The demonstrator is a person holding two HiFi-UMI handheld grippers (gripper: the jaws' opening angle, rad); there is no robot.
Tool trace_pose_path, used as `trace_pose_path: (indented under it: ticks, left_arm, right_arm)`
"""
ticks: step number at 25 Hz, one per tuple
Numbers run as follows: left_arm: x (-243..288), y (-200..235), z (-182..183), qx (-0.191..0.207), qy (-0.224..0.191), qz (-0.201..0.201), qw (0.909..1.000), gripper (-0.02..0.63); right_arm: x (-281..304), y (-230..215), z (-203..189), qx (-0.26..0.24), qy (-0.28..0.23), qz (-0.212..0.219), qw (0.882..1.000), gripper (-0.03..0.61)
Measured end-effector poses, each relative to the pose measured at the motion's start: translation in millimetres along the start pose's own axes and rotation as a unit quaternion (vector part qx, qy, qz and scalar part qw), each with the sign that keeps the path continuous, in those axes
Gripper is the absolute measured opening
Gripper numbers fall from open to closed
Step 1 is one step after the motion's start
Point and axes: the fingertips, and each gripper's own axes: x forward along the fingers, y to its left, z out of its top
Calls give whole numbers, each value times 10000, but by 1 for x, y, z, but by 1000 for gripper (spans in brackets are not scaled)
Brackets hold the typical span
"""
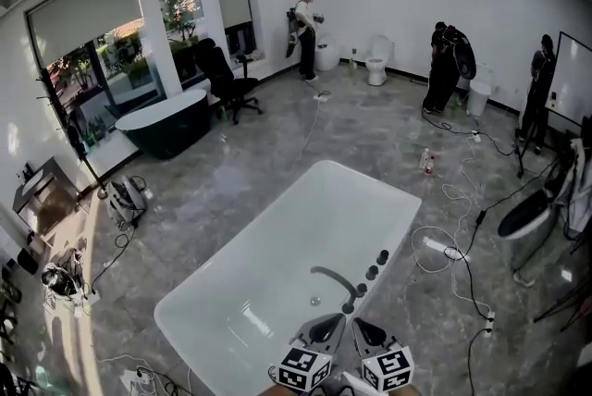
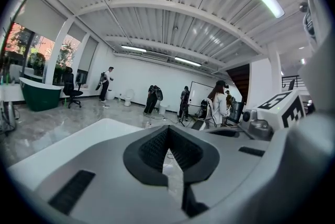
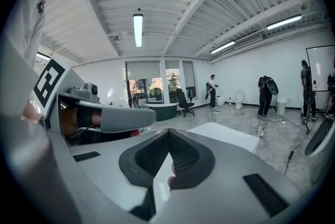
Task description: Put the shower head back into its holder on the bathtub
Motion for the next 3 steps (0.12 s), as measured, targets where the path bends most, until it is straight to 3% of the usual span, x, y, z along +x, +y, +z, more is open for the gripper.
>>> trace_pose_path:
  ticks: [3]
  left_arm:
    - [6, -9, 3, 20, -32, -7, 10000, 5]
  right_arm:
    - [-6, -9, 4, -29, -30, 7, 10000, 14]
